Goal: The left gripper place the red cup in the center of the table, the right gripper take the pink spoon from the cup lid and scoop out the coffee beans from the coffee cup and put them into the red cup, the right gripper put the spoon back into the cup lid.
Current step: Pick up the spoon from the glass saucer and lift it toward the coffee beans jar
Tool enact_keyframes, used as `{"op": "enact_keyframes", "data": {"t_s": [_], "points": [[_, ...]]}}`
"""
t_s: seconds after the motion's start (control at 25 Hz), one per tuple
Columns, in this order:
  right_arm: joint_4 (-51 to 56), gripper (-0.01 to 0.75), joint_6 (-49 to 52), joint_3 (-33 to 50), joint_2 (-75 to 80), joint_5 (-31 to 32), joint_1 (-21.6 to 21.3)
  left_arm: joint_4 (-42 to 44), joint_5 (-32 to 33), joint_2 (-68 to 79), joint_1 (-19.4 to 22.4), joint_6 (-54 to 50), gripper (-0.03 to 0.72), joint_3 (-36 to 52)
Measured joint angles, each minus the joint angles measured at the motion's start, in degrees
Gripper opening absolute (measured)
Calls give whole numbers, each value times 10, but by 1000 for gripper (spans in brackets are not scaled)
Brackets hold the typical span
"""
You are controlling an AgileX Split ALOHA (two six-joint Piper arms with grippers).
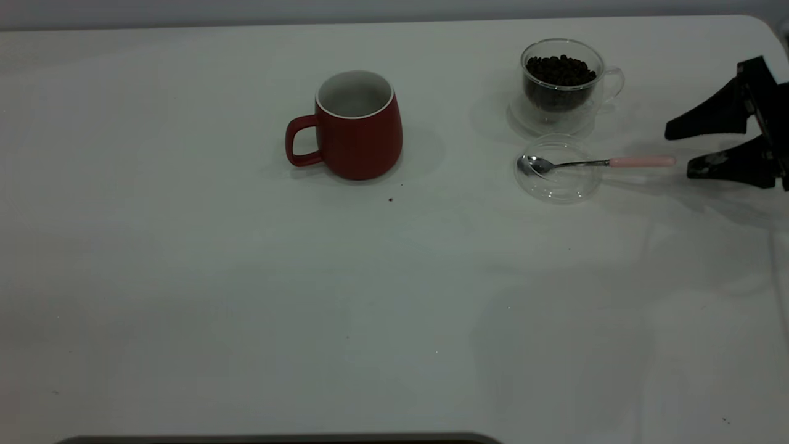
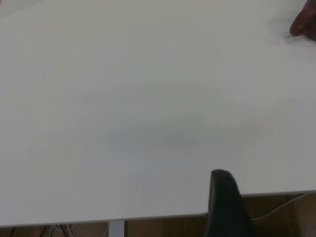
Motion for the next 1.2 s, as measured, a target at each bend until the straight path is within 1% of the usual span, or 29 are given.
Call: {"op": "enact_keyframes", "data": {"t_s": [0.28, 0.56, 0.76, 0.84, 0.92, 1.0, 1.08, 1.2], "points": [[27, 596, -24, -2, 19, 31, 6, 0, 0, 0, 0, 1, 493, 0], [48, 593, -45, -3, 39, 33, 31, 0, 0, 0, 0, 1, 493, 0], [70, 586, -64, -3, 40, 33, 33, 0, 0, 0, 0, 1, 493, 0], [65, 565, -64, -3, 40, 33, 33, 0, 0, 0, 0, 1, 493, 0], [54, 524, -64, -3, 40, 33, 33, 0, 0, 0, 0, 1, 493, 0], [49, 457, -64, -3, 40, 32, 33, 0, 0, 0, 0, 1, 493, 0], [48, 349, -64, -3, 40, 32, 33, 0, 0, 0, 0, 1, 493, 0], [47, 140, -62, -3, 40, 39, 33, 0, 0, 0, 0, 1, 493, 0]]}}
